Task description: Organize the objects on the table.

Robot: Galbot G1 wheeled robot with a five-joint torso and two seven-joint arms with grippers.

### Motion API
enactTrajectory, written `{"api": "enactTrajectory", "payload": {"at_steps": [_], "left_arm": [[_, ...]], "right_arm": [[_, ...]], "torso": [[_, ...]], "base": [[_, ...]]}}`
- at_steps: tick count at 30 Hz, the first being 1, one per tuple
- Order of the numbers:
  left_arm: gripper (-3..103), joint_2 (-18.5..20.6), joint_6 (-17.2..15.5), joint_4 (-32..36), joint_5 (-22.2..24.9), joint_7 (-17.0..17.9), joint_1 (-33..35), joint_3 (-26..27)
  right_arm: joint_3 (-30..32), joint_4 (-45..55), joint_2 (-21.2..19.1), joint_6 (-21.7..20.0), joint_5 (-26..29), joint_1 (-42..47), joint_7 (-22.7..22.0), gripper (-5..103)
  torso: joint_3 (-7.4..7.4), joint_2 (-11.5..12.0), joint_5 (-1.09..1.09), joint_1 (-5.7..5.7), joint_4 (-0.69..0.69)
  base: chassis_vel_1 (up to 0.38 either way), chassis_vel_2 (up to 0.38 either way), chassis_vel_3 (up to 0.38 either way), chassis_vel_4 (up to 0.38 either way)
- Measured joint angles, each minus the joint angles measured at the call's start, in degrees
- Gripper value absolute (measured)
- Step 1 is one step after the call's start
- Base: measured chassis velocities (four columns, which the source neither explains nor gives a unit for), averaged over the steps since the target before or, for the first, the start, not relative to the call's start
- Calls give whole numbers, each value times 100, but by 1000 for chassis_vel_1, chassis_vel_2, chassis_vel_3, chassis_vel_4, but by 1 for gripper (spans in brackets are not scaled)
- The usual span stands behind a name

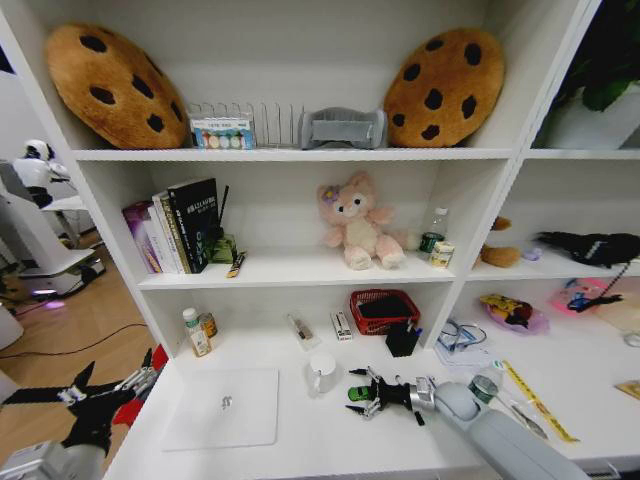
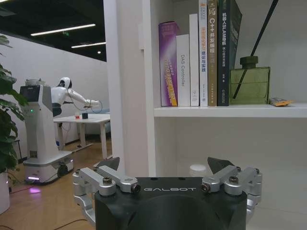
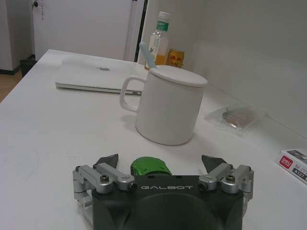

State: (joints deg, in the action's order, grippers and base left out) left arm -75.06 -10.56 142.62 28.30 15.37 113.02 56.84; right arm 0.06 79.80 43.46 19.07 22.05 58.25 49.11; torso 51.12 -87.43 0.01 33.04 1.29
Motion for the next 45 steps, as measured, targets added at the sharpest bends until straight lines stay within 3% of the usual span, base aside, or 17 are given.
{"api": "enactTrajectory", "payload": {"at_steps": [9,10,14,15,17,18,20,22,27,28,40,45], "left_arm": [[100,0,0,0,0,0,0,0],[100,0,0,0,0,0,0,0],[100,1,0,0,0,0,0,0],[100,1,0,0,0,0,0,0],[100,1,0,0,0,-1,0,1],[100,1,0,0,0,-1,-1,0],[100,0,0,0,0,0,0,0],[100,1,0,0,0,0,-1,1],[100,1,0,0,0,0,0,1],[100,1,0,0,0,0,0,1],[100,1,0,0,0,0,0,0],[100,1,0,0,0,0,-1,1]], "right_arm": [[263,88,-93,74,-106,243,-1,91],[298,96,-93,88,-148,278,5,84],[319,99,-82,108,-190,316,3,84],[319,87,-67,146,-225,318,22,75],[319,76,-64,165,-229,319,61,75],[334,75,-81,174,-229,332,122,65],[372,93,-114,174,-229,362,173,65],[494,143,-216,173,-218,462,224,48],[590,162,-268,176,-198,548,300,44],[616,168,-271,176,-193,562,331,37],[1158,658,-313,51,104,922,289,36],[1775,1629,-813,-52,683,1171,69,36]], "torso": [[1,0,-1,0,1],[0,0,-2,0,0],[0,-1,-7,0,2],[0,-1,-6,0,3],[0,0,-3,0,3],[0,0,0,-1,2],[1,1,3,-1,-1],[1,1,-2,1,-1],[2,2,0,2,0],[2,2,0,2,0],[4,4,3,3,3],[3,3,-1,2,3]], "base": [[0,0,0,0],[0,0,0,0],[0,0,0,0],[0,0,0,0],[0,0,0,0],[0,0,0,0],[0,0,0,0],[0,0,0,0],[0,0,0,0],[0,0,0,0],[0,0,0,0],[0,0,0,0]]}}
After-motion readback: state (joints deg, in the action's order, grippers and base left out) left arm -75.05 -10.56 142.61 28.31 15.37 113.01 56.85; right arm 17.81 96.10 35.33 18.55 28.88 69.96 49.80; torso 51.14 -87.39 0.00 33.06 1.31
